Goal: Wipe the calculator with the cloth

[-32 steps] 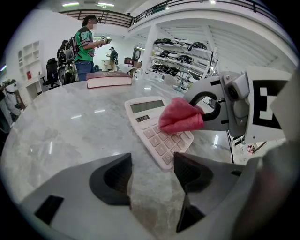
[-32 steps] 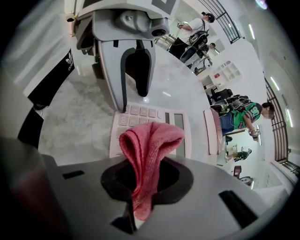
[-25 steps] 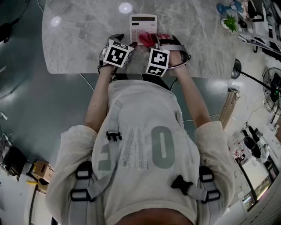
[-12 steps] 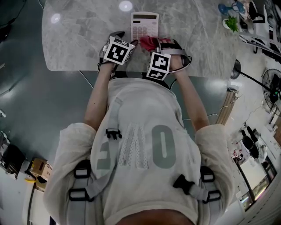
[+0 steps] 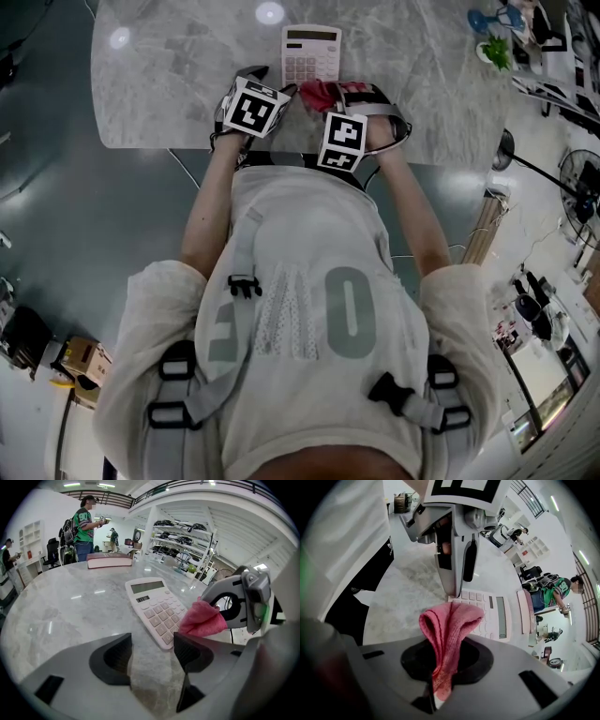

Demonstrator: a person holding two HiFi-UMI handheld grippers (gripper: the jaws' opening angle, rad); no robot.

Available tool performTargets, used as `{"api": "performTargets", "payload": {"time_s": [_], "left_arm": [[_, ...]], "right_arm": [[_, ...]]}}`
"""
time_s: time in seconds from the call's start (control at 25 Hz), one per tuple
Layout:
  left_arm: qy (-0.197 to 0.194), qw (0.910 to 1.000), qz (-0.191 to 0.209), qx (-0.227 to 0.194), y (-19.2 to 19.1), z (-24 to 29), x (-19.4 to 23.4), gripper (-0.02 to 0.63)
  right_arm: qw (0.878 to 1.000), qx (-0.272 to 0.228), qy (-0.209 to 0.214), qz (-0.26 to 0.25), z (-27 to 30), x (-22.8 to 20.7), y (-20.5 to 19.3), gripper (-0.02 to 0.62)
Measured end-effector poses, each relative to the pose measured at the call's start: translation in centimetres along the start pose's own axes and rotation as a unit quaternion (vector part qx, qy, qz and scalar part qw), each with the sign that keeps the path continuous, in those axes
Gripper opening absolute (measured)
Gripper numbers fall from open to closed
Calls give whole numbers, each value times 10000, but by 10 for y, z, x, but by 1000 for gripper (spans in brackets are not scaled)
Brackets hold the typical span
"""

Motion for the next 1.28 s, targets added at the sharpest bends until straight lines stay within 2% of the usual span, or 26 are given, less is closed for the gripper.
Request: {"api": "performTargets", "payload": {"time_s": [0.08,0.24,0.32,0.44,0.56,0.72,0.92,1.16,1.28], "left_arm": [[-6,10000,-36,-66,-1,-1,0,291],[26,9997,-226,-95,-1,-3,2,288],[231,9987,-356,-280,2,-11,5,280],[494,9948,-565,-694,13,-32,11,218],[876,9862,-849,-1123,21,-60,22,81],[1478,9723,-843,-1599,32,-89,36,24],[1924,9547,-1014,-2030,36,-116,48,21],[2320,9383,-1226,-2252,34,-134,61,21],[2422,9333,-1333,-2292,29,-139,66,21]], "right_arm": [[10000,-13,-38,-21,-2,-8,3,54],[9992,-84,-400,-14,-6,-44,9,54],[9980,-143,-619,15,-10,-68,15,54],[9956,-215,-916,39,-16,-102,25,54],[9936,-283,-1094,36,-22,-122,37,54],[9927,-327,-1161,-39,-19,-135,49,54],[9937,-315,-1057,-185,-9,-133,60,54],[9951,-232,-912,-303,4,-130,64,54],[9955,-187,-874,-314,11,-128,65,55]]}}
Point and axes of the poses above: the fingertips, and each gripper's own axes: z forward along the fingers, x to its left, y out of its top, the point moved 7 cm from there along -z, backward along the fingers, and after that the axes turned 13 degrees about z, right-handed, at the moved point
